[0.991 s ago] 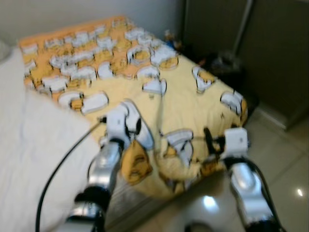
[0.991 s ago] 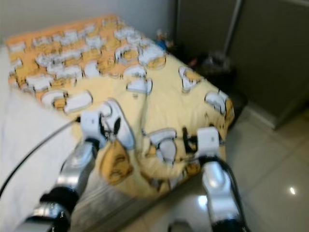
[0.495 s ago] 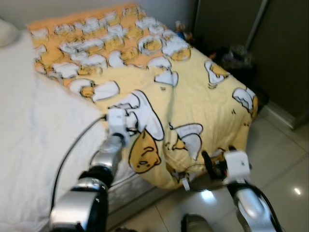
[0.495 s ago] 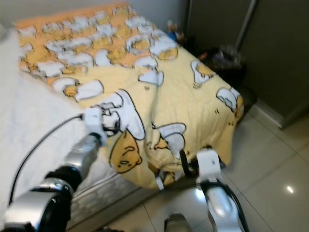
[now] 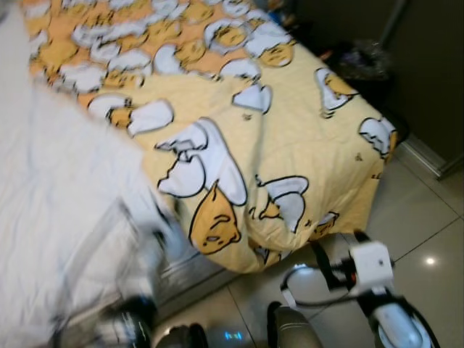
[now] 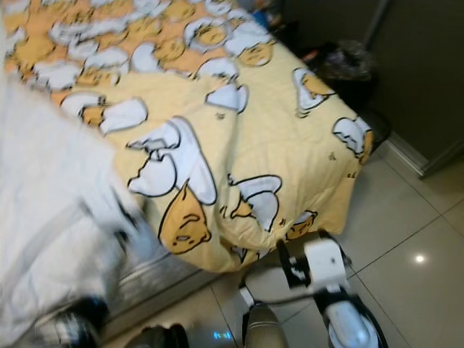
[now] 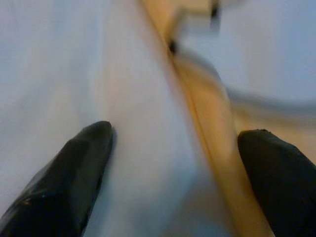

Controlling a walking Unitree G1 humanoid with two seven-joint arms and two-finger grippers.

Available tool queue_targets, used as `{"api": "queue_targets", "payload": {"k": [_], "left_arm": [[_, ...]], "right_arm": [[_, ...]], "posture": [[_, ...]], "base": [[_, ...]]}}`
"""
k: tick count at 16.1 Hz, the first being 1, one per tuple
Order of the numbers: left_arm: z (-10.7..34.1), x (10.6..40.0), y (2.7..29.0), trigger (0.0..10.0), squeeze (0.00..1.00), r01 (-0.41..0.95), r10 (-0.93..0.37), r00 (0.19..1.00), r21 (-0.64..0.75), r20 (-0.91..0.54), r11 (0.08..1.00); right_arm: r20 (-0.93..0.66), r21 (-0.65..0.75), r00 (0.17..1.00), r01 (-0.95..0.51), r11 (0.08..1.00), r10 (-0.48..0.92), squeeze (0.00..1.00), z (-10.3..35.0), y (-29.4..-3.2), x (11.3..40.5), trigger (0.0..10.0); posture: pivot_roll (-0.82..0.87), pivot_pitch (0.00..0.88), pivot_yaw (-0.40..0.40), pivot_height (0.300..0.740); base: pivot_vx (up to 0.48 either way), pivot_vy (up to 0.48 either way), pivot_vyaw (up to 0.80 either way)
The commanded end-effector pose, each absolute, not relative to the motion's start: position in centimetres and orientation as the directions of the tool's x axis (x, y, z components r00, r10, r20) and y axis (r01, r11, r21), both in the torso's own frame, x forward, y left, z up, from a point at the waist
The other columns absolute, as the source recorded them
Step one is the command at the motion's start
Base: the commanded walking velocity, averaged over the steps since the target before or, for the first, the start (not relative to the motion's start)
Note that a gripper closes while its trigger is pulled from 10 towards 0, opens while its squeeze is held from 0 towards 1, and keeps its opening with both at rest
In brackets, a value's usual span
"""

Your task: Clean up the room

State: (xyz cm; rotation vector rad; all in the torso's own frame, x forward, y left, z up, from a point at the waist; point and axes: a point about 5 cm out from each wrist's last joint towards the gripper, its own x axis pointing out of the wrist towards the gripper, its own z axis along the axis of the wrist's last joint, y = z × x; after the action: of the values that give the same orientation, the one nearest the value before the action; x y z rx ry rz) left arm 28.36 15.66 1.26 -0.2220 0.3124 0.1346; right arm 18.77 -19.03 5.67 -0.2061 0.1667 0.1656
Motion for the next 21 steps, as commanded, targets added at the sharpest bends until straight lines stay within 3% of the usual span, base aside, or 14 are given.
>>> {"api": "queue_targets", "payload": {"k": [1,4,8,12,16,21], "left_arm": [[2.8,28.9,15.1,10.0,0.00,-0.113,0.061,0.965,-0.199,-0.254,0.973],[2.1,26.7,14.6,10.0,0.00,-0.107,0.049,0.955,-0.187,-0.291,0.976],[3.7,27.7,13.9,10.0,0.00,-0.073,0.006,0.966,-0.254,-0.258,0.965],[4.3,28.2,12.8,10.0,0.00,-0.039,-0.038,0.965,-0.283,-0.260,0.958],[2.1,27.8,11.3,10.0,0.00,0.007,-0.099,0.935,-0.259,-0.342,0.966],[1.6,29.4,10.7,10.0,0.00,-0.006,-0.114,0.918,-0.300,-0.381,0.954]], "right_arm": [[-0.205,-0.171,0.964,-0.204,0.964,0.168,0.00,5.5,-18.9,18.6,10.0],[-0.230,-0.122,0.924,-0.339,0.933,0.305,0.00,5.3,-17.3,18.6,10.0],[-0.304,-0.083,0.834,-0.506,0.859,0.461,0.00,4.2,-15.8,17.4,10.0],[-0.312,-0.079,0.830,-0.508,0.858,0.463,0.00,3.5,-16.0,17.4,10.0],[-0.317,-0.066,0.822,-0.517,0.853,0.473,0.00,3.3,-15.9,17.2,10.0],[-0.313,-0.068,0.823,-0.516,0.854,0.473,0.00,3.5,-15.7,17.0,10.0]], "posture": [[-0.30,0.205,0.044,0.731],[-0.26,0.206,0.029,0.731],[-0.25,0.196,0.023,0.731],[-0.26,0.196,0.024,0.731],[-0.27,0.205,0.023,0.731],[-0.29,0.223,0.019,0.731]], "base": [[0.000,0.000,0.00],[0.000,0.000,0.00],[0.000,0.000,0.00],[0.000,0.000,0.00],[0.000,0.000,0.00],[0.000,0.000,0.00]]}}
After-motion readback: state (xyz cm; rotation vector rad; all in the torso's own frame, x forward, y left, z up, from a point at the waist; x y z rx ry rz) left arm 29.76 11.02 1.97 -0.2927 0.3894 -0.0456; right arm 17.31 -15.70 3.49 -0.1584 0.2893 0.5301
